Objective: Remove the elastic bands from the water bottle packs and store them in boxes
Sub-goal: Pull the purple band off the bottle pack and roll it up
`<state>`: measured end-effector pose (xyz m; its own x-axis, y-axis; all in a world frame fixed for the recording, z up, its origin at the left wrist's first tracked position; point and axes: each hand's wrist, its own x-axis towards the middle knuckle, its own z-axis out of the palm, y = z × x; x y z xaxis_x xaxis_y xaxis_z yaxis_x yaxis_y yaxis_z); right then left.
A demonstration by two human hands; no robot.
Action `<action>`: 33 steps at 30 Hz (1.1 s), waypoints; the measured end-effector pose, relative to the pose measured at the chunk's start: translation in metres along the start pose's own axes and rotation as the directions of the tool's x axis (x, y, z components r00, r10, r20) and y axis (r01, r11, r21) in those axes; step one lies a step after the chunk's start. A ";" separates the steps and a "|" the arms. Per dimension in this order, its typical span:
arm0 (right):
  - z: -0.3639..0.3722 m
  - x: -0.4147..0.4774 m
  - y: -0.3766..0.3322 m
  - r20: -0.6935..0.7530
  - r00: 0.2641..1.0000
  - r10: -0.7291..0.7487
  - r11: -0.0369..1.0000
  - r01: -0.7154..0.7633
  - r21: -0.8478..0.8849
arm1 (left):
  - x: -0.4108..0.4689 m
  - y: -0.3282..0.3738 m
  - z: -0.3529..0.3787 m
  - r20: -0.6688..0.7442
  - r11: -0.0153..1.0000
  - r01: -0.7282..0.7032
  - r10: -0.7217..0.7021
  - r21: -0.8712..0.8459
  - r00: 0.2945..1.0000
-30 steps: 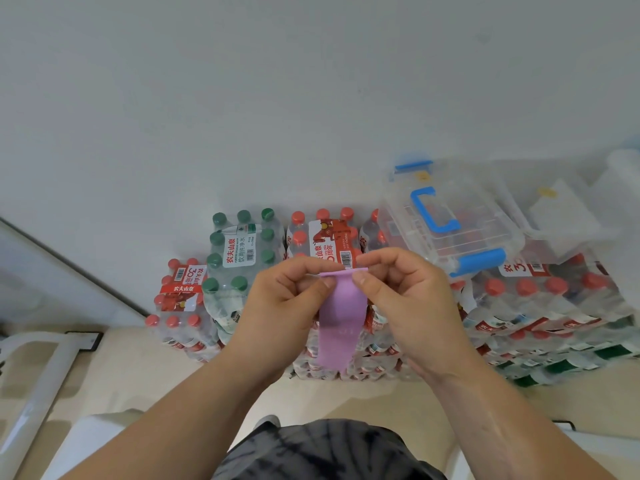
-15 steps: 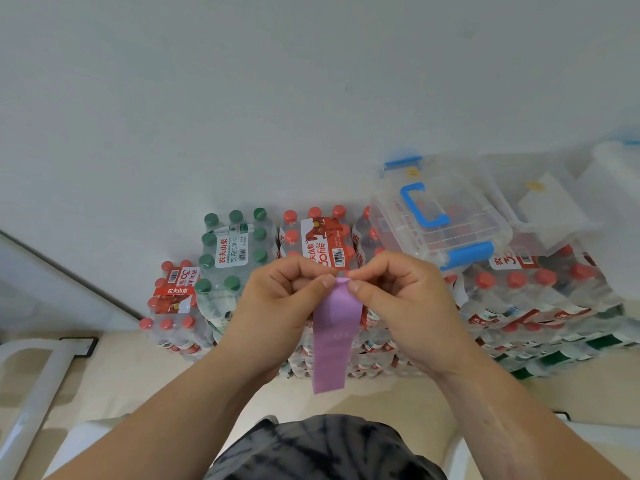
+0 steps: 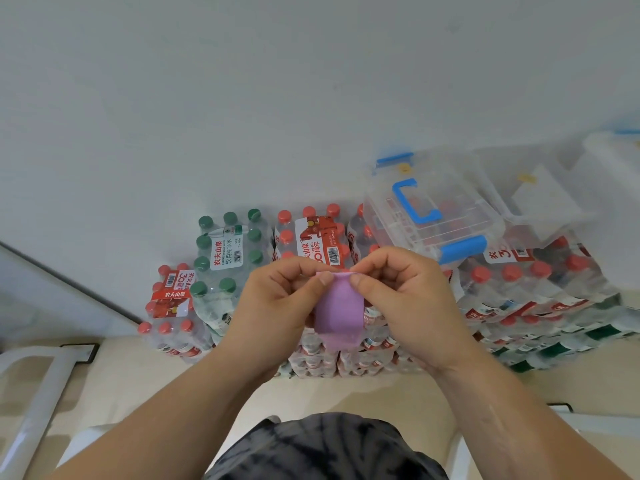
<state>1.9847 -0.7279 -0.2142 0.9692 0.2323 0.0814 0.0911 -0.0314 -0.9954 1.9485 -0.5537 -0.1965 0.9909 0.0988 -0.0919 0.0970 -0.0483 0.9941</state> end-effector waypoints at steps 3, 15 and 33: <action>0.000 -0.001 -0.001 0.013 0.999 -0.031 0.999 0.031 0.012 | 0.000 0.000 0.001 -0.049 0.999 -0.036 0.036 0.009 0.998; 0.002 -0.004 -0.006 0.003 1.000 -0.013 0.999 0.013 0.044 | 0.001 0.000 0.003 -0.097 0.992 -0.120 0.123 0.035 0.988; -0.001 -0.004 -0.012 -0.009 0.999 0.049 0.995 -0.048 0.089 | -0.003 0.002 -0.005 -0.018 0.988 -0.154 0.155 0.032 0.988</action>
<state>1.9799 -0.7290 -0.2021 0.9745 0.2220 0.0330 0.0238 0.0437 -0.9988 1.9458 -0.5496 -0.1942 0.9921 0.1078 0.0641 -0.0539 -0.0948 0.9940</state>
